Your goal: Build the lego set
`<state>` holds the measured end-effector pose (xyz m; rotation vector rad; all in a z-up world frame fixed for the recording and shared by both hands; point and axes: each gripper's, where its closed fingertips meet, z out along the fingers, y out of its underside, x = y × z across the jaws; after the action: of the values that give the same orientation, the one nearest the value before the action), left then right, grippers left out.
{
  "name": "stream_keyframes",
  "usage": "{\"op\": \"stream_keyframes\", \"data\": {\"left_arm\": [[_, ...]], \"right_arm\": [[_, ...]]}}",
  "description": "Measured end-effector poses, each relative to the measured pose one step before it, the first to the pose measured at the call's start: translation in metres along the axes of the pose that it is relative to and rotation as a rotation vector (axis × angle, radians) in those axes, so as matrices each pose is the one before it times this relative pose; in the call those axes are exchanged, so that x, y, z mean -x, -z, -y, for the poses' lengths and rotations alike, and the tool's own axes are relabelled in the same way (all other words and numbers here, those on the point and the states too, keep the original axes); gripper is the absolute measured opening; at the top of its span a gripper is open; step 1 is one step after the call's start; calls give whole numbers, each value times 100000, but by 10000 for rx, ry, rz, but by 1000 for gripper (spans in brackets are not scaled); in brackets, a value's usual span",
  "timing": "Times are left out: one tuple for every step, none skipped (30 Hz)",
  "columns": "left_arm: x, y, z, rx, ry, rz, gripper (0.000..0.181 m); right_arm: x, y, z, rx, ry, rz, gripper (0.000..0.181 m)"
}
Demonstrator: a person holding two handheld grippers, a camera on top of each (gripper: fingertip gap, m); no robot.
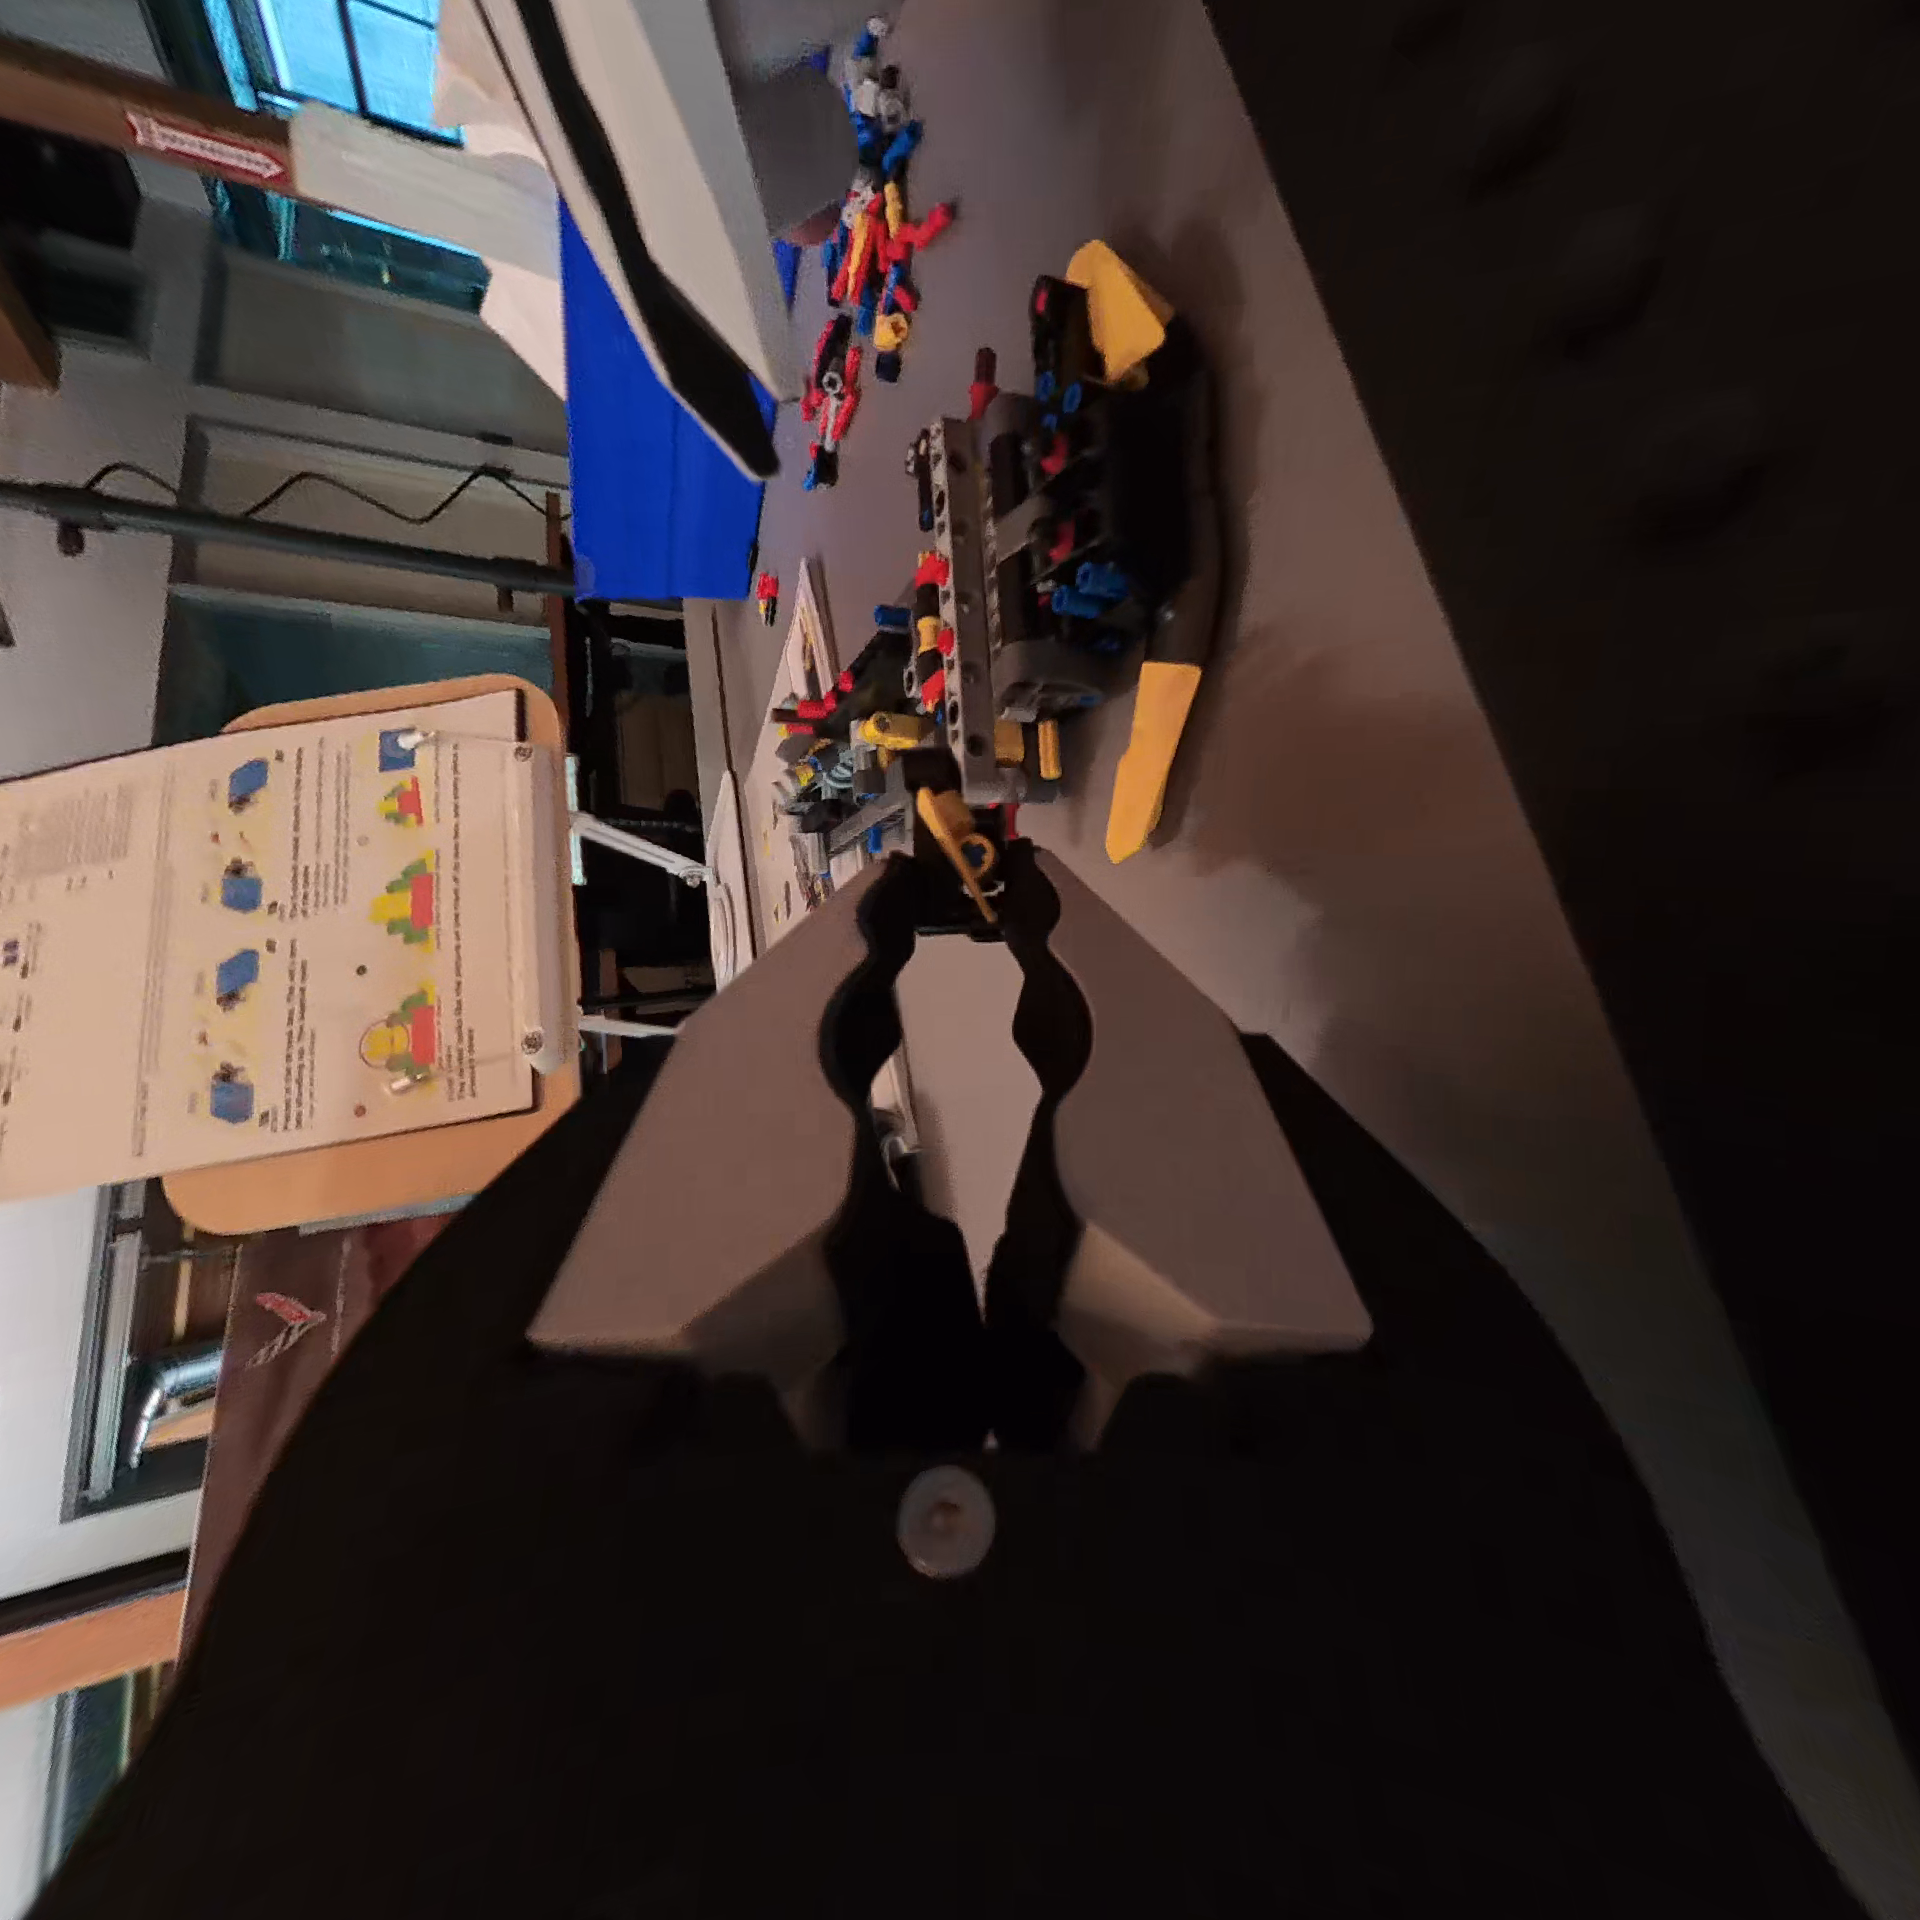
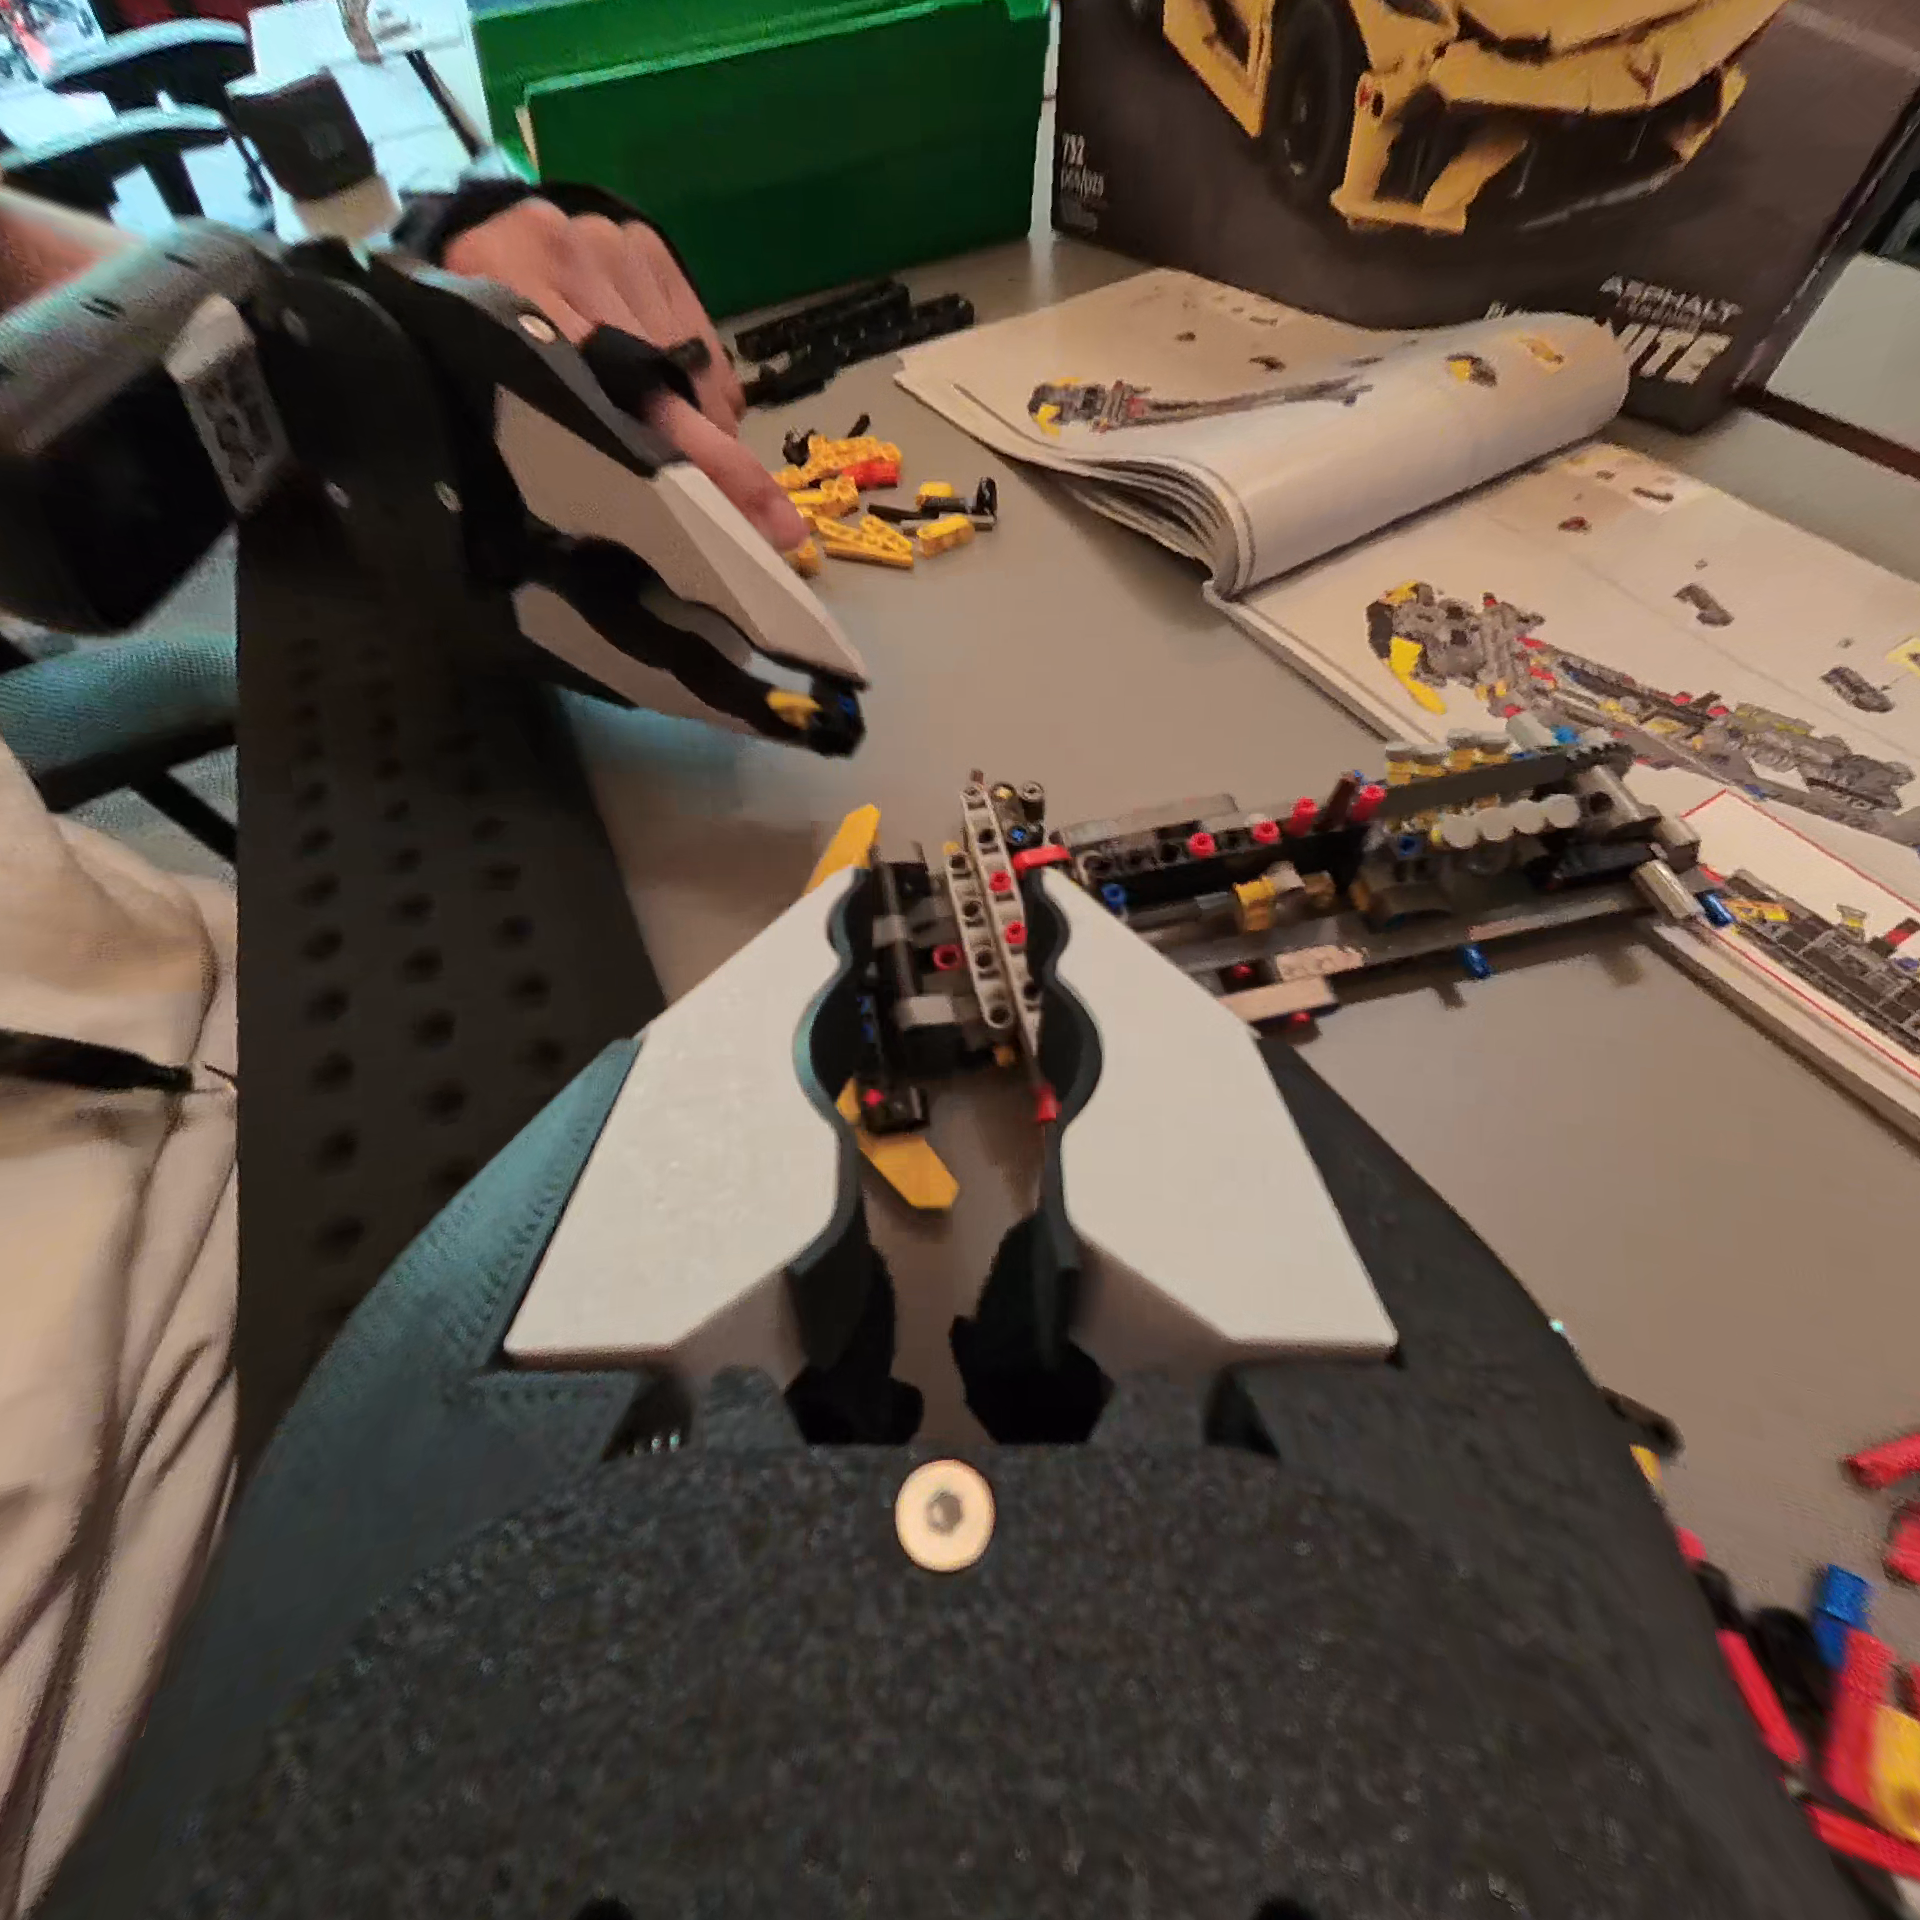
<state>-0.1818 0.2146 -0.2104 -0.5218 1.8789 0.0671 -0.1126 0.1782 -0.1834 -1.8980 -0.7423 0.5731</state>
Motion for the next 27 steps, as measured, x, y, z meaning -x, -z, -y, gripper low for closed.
{"op": "stream_keyframes", "data": {"left_arm": [[-118,-300,77,-64,-151,-55,15],[10,-218,140,-105,-139,28,15],[72,-183,130,-58,-106,35,15],[173,-138,134,-12,-68,85,15],[272,-69,225,-45,-60,144,15],[256,-36,335,-85,-54,143,15],[271,-13,350,-82,-81,185,15],[359,-13,322,-42,-223,315,15],[372,-27,212,33,-418,398,15],[276,-55,154,73,-531,384,15],[287,-39,112,61,-493,380,15],[238,-31,108,19,-340,305,15],[122,-6,104,-21,-184,174,14],[83,4,48,-20,-105,115,15],[197,28,0,-20,-98,175,15],[129,35,-10,-21,-111,121,15],[144,59,25,-30,-97,125,14],[149,55,83,-43,-56,125,14],[-117,3,71,-20,-27,-49,15],[-225,-13,53,3,-26,-85,14],[-87,8,137,-53,-33,34,14],[-97,26,136,-60,-8,-2,14],[-156,-6,54,2,20,-84,14],[-110,5,5,5,25,-53,14],[-72,0,3,-13,64,-40,14],[-181,-5,24,-46,238,-172,15],[-323,44,48,-92,535,-363,15]], "right_arm": [[261,-218,141,-189,49,-96,27],[-124,-136,58,-93,108,-253,26],[-305,3,154,-123,143,-302,26],[-251,149,543,-321,130,-219,25],[-49,168,710,-477,27,-83,24],[389,43,485,-345,25,221,22],[543,-120,-82,53,77,326,22],[593,-249,-356,254,107,347,22],[649,-328,-328,261,157,339,22],[383,-374,-339,309,188,130,22],[177,-417,-340,345,134,11,23],[417,-441,-179,279,59,203,23],[338,-403,112,128,-73,190,26],[184,-327,266,8,-196,127,28],[112,-262,235,-8,-199,142,29],[-86,-157,184,-11,-160,59,28],[-193,-116,43,5,-143,17,27],[-131,-108,-164,94,-97,54,26],[-22,-71,-103,40,-63,91,26],[110,-16,96,-103,-66,122,24],[262,-4,151,-132,-59,189,21],[154,3,56,-61,-53,93,15],[-27,-77,-207,84,-27,-7,15],[-11,-42,-95,44,-52,24,15],[-30,-25,-27,5,-58,6,15],[-34,-77,-172,115,-21,-12,15],[-33,-115,-216,154,40,-38,15]]}}
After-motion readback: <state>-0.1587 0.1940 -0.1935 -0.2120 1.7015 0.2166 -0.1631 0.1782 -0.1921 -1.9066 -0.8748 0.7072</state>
